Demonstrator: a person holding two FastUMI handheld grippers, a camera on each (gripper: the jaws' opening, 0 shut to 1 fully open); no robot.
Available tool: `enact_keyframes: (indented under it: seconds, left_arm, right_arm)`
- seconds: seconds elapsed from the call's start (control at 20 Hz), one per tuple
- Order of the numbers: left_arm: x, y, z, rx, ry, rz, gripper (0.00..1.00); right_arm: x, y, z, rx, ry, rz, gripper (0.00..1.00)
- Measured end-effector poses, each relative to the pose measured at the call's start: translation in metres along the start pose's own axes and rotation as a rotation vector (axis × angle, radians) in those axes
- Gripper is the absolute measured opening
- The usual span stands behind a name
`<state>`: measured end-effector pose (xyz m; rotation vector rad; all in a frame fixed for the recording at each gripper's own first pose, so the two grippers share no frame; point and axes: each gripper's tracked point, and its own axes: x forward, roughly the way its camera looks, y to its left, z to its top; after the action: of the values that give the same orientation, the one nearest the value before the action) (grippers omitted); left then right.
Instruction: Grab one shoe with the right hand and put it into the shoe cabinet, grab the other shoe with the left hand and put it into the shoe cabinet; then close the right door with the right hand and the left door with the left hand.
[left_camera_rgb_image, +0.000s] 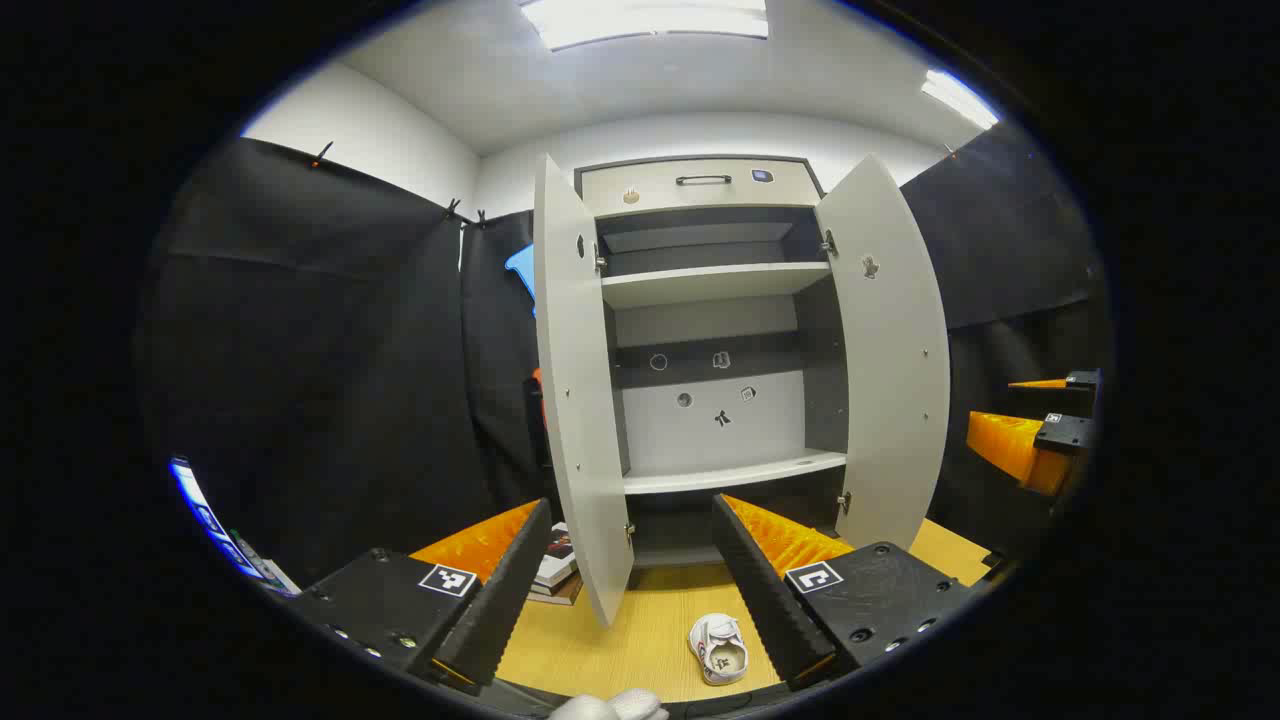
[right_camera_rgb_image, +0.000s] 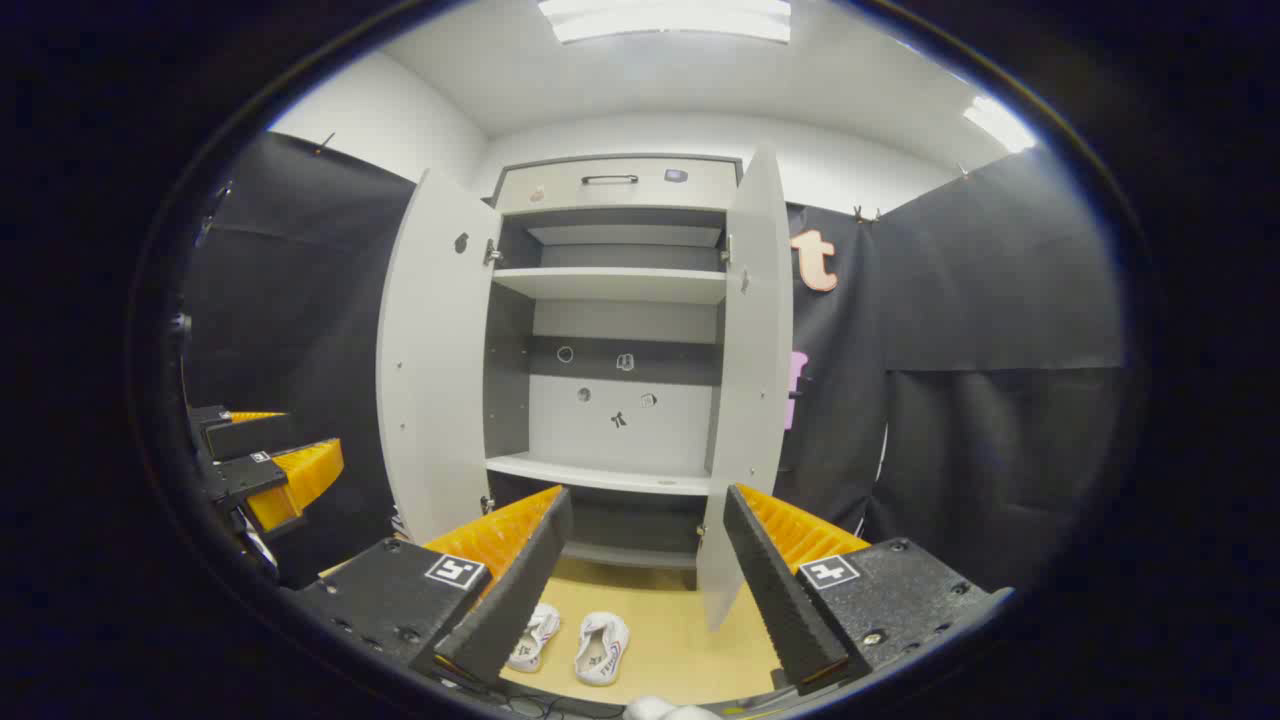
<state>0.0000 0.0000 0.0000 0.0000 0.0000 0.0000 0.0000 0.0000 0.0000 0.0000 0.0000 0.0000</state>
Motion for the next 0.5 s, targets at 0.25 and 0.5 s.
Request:
enact_keyframes:
  seconds: [0.25, 0.5]
  left_arm:
    - [-0.003, 0.006, -0.001, -0.004, -0.003, -0.013, 0.96]
    - [-0.005, 0.016, 0.000, -0.001, -0.016, -0.017, 0.96]
  right_arm:
    - [-0.005, 0.007, -0.003, 0.004, 0.002, -0.015, 0.99]
    - [-0.007, 0.019, -0.007, -0.005, 0.007, -0.021, 0.99]
